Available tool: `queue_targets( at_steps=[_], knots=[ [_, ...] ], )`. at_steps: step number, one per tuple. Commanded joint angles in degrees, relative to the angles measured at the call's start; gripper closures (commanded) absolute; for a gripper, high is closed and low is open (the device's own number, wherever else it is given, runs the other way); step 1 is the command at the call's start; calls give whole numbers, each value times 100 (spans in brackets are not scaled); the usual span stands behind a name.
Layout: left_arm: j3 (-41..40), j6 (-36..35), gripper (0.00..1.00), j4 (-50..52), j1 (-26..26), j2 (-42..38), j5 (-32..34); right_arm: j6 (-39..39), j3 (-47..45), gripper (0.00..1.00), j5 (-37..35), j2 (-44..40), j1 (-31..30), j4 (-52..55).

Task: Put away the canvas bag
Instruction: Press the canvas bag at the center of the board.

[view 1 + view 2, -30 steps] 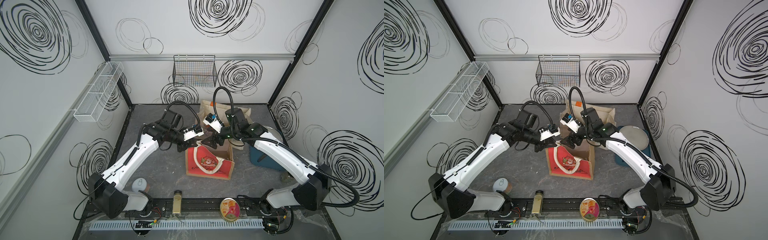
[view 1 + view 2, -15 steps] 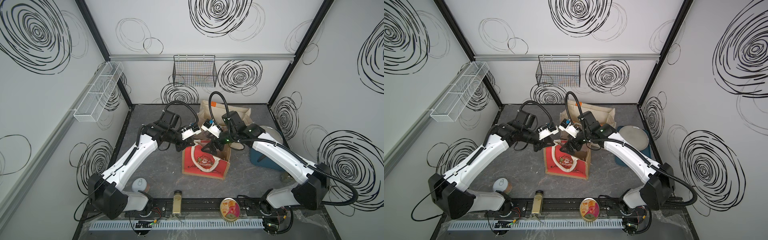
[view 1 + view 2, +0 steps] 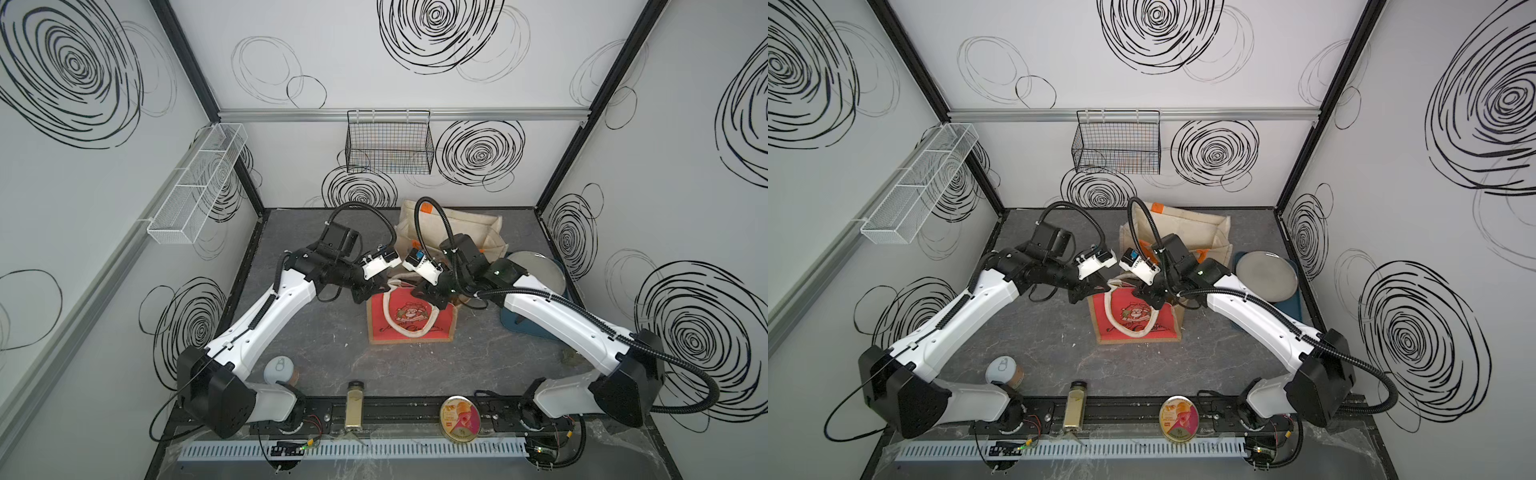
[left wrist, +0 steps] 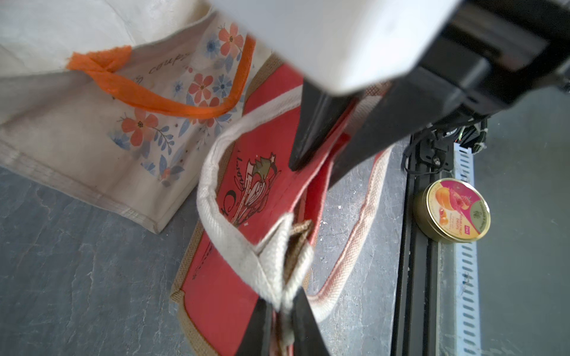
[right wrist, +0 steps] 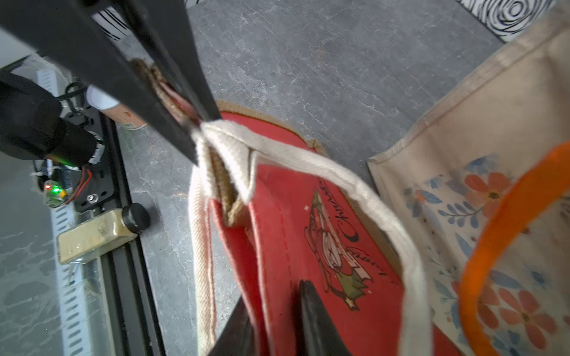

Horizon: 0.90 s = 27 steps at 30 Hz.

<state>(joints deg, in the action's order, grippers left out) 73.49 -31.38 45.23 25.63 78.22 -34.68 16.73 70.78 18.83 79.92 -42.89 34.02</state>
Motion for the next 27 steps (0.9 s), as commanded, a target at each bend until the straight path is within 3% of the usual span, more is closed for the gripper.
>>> queue_targets(
  at_steps=[1, 4, 7, 11, 13, 15, 22, 27],
  knots=[
    [116, 35, 65, -274, 28, -80, -43, 14, 27, 95, 203, 77, -8, 114],
    [43, 244, 37, -888, 234, -345, 95, -55, -17, 96, 363, 155, 12, 21],
    [-66, 153, 13, -1284, 756, -459, 701, -112, -120, 96, 683, 139, 77, -157],
    [135, 344, 11, -1240, 766, -170, 698, -144, -307, 97, 850, 42, 167, -407],
    [165, 517, 2, -1249, 735, -53, 581, -153, -328, 97, 926, 17, 189, -450],
    [165, 402, 1, -1116, 847, 102, 709, -184, -328, 97, 1044, -26, 224, -490],
    [-283, 402, 2, -1044, 979, 232, 848, -648, -623, 96, 1317, -235, 509, -1027],
    [-175, 260, 10, -735, 1067, 439, 1100, -1004, -747, 94, 1392, -225, 493, -1458]
  ],
)
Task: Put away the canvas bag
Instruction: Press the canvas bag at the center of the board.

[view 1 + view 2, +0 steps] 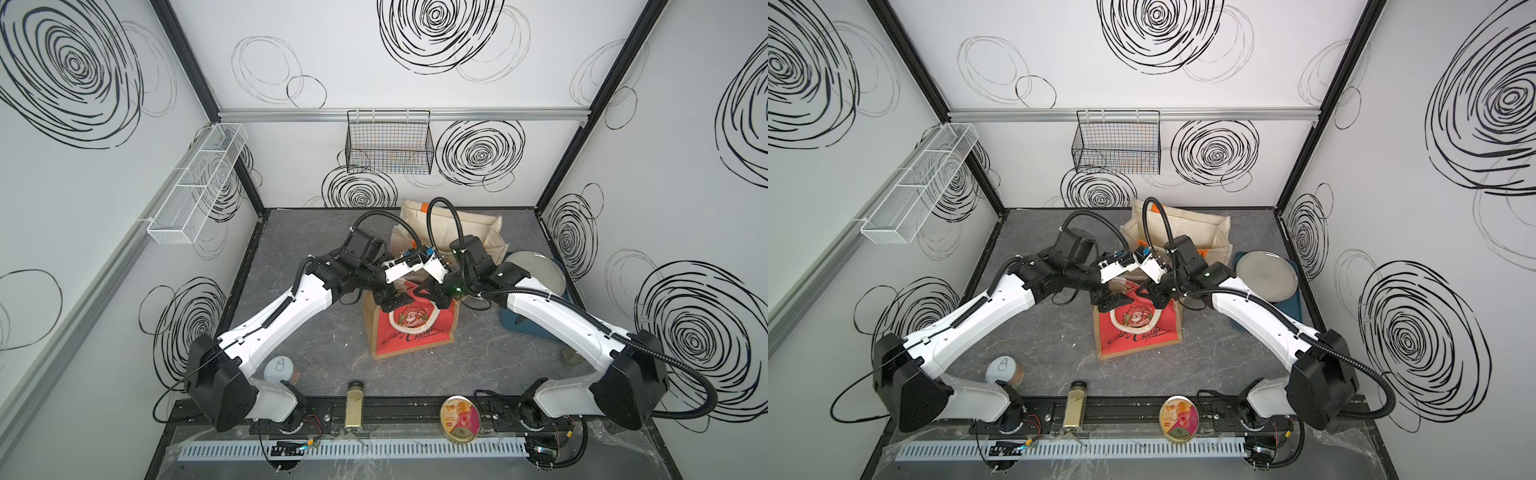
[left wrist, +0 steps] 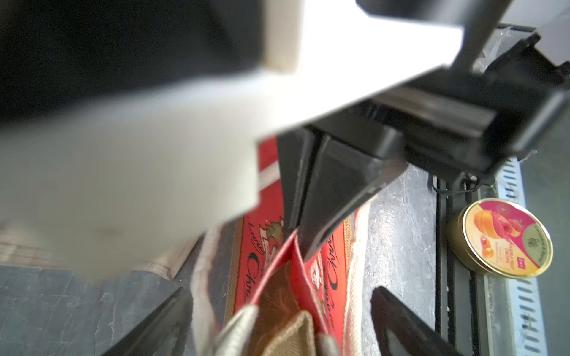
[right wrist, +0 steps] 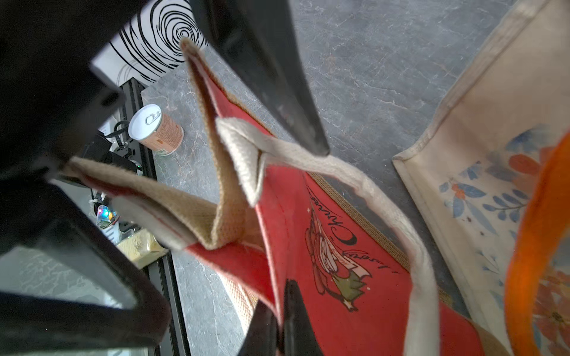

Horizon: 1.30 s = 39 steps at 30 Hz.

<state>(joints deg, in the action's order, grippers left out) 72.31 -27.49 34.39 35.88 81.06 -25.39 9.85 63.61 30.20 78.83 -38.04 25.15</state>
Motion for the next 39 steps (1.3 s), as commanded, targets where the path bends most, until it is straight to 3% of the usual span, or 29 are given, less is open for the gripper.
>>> queue_targets(
  at_steps=[1, 5, 7, 9, 11, 13, 16, 18, 23, 27, 32, 36, 39],
  knots=[
    [-36, -149, 13, 391, 51, 152, 258, -402, -3, 94, 198, -89, 20, -570],
    [-59, -152, 35, 332, -25, 122, 597, -458, 12, 90, 455, -99, 19, -646],
    [-65, -161, 57, 285, -54, 108, 484, -424, -17, 85, 387, -121, -74, -669],
    [-43, -165, 77, 282, -36, 90, 461, -430, 0, 74, 302, -131, -98, -676],
    [-46, -180, 89, 265, -44, 61, 455, -443, 69, 68, 125, -168, -96, -640],
    [-73, -212, 98, 263, -86, 19, 430, -566, 114, 48, -237, -325, -89, -666],
    [-160, -251, 98, 232, -159, -69, 339, -971, 44, 15, -888, -820, -87, -736],
    [-208, -266, 98, 202, -169, -128, 322, -1128, -24, 0, -1152, -1209, -89, -654],
    [-205, -352, 98, 214, -213, -213, 114, -1608, -135, 0, -2152, -1968, 21, 303],
    [-235, -360, 98, 199, -235, -222, 1, -1716, -678, 0, -2220, -2584, 49, 744],
    [-222, -363, 98, 219, -239, -195, -115, -1860, -1376, 0, -2171, -3226, -150, 487],
    [-201, -371, 98, 189, -256, -238, -300, -1614, -1764, 0, -2133, -3071, -460, -253],
    [-217, -418, 98, 221, -279, -274, -458, -1281, -1721, 0, -2720, -2499, -625, -625]
  ],
)
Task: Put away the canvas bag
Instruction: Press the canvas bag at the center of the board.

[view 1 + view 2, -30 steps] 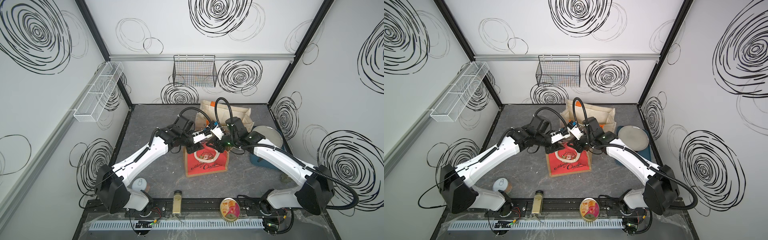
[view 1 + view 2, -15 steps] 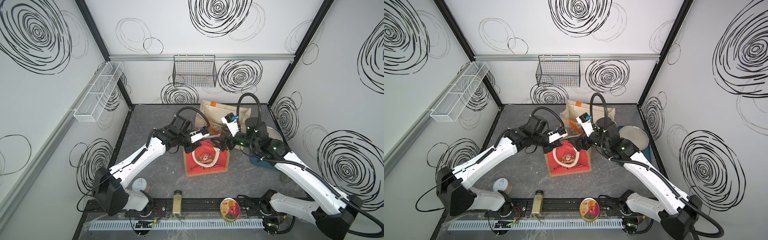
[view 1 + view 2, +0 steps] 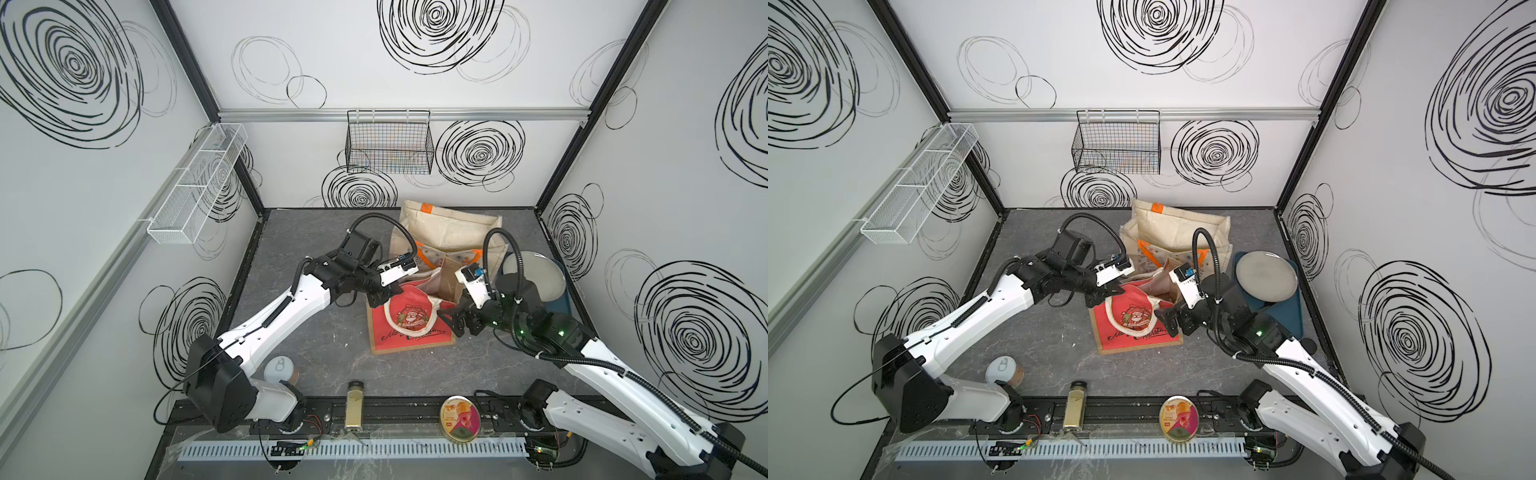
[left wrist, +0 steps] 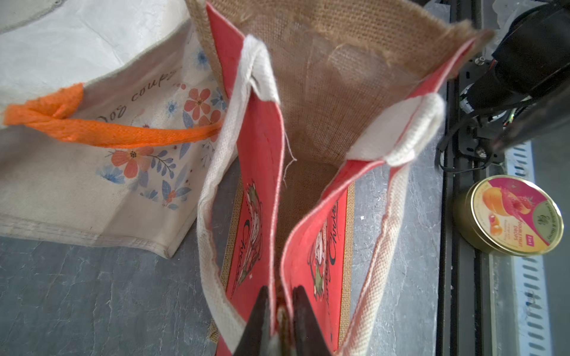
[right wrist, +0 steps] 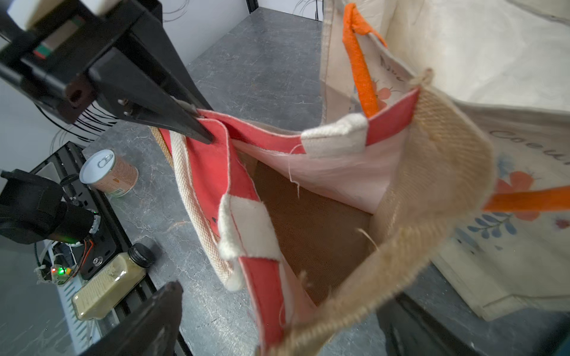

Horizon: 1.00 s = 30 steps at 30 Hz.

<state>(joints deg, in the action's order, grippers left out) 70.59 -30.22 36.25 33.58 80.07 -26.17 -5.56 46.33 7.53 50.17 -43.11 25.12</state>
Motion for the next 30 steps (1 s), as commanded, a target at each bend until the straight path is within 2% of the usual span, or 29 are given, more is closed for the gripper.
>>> queue_targets(
  at_steps=[1, 3, 5, 7, 9, 11, 12, 14, 15, 18, 20, 22, 24, 26, 30],
  knots=[
    [-60, -167, 98, 33, -49, -193, -413, 346, 76, 0, -694, 577, -131, -739],
    [-110, -186, 98, 10, -54, -220, -458, 567, 206, 5, -612, 833, -143, -977],
    [-124, -161, 98, -8, -45, -220, -454, 798, 205, 13, -199, 898, -169, -1326],
    [-137, -141, 98, -20, -45, -225, -419, 1072, 120, 31, 191, 865, -281, -1565],
    [-181, -127, 98, -69, -53, -251, -359, 1264, 49, 43, 268, 823, -402, -1529],
    [-203, -114, 97, -90, -71, -273, -327, 1375, -61, 46, 268, 756, -424, -1477],
    [-207, -116, 97, -83, -80, -286, -343, 1443, -145, 51, 288, 717, -420, -1480],
    [-204, -115, 94, -75, -97, -299, -353, 1581, -280, 85, 316, 670, -419, -1598],
    [-188, -136, 90, -39, -105, -292, -345, 1593, -323, 92, 303, 678, -417, -1671],
    [-46, -194, 76, 144, -74, -183, -214, 1538, -325, 92, 136, 786, -413, -1801],
    [65, -189, 55, 198, 10, -116, -10, 1532, -369, 92, 204, 831, -408, -1953],
    [214, -152, 28, 160, 122, -56, 160, 1519, -426, 93, 434, 870, -387, -2123],
    [391, -153, 16, 116, 273, 39, 392, 1468, -498, 92, 639, 880, -373, -2272],
    [631, -221, 14, 132, 492, 237, 668, 1385, -570, 91, 809, 843, -356, -2360],
    [1185, -445, 15, 434, 677, 824, 629, 1167, -822, 91, 977, 679, -232, -2673]
  ],
)
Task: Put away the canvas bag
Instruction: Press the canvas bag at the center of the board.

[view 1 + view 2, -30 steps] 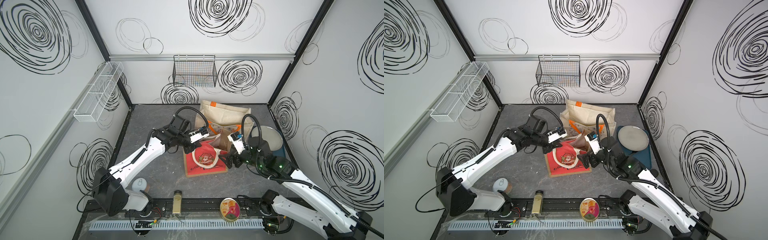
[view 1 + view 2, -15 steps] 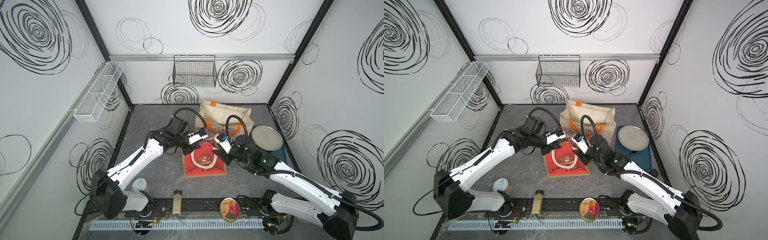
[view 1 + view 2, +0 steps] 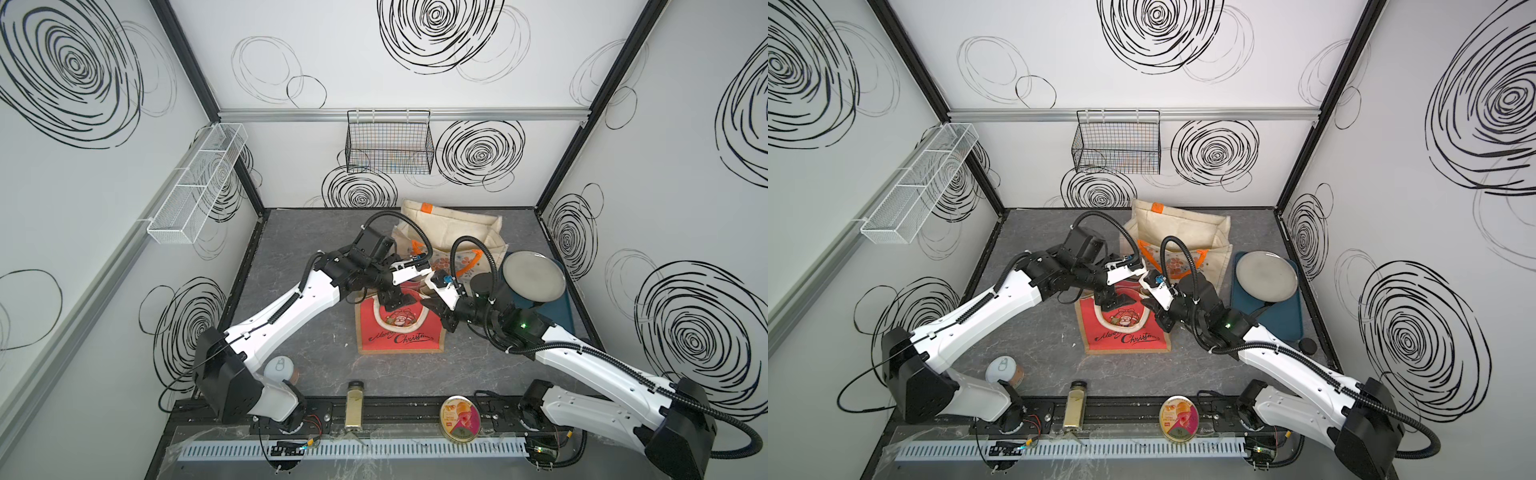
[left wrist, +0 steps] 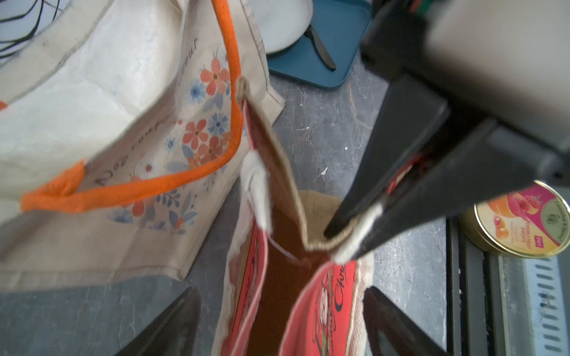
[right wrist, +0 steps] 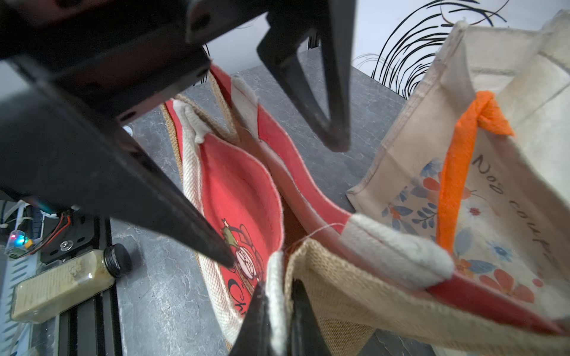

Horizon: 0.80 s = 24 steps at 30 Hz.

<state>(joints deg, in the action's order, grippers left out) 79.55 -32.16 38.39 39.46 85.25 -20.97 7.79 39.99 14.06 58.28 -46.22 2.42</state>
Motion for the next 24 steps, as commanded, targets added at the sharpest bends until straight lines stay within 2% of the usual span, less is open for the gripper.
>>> queue_targets(
  at_steps=[1, 6, 10, 14, 15, 16, 18, 21, 23, 24],
  knots=[
    [400, -317, 16, 303, 120, 455, 32, -209, -262, 90, 418, -173, 153, -516],
    [542, -439, 35, 444, 163, 737, -537, -611, -427, 85, 905, -228, 645, -816],
    [202, -334, 39, 68, 173, 540, -603, -727, -521, 75, 915, -363, 806, -857],
    [192, -344, 60, 171, 221, 580, -373, -698, -465, 51, 789, -533, 837, -568],
    [208, -367, 75, 230, 215, 589, -366, -700, -480, 47, 770, -624, 857, -525],
    [223, -384, 80, 255, 210, 585, -334, -708, -519, 45, 762, -710, 875, -506],
    [208, -379, 81, 271, 136, 532, -298, -640, -690, 45, 714, -935, 919, -534],
    [211, -457, 83, 349, -43, 400, -475, -218, -1124, 52, 614, -1164, 957, -945],
    [207, -520, 98, 436, -195, 294, -697, -283, -1409, 42, 321, -1181, 965, -1494],
    [210, -541, 98, 489, -278, 246, -780, -296, -1480, 39, 333, -1134, 987, -1704]
  ],
)
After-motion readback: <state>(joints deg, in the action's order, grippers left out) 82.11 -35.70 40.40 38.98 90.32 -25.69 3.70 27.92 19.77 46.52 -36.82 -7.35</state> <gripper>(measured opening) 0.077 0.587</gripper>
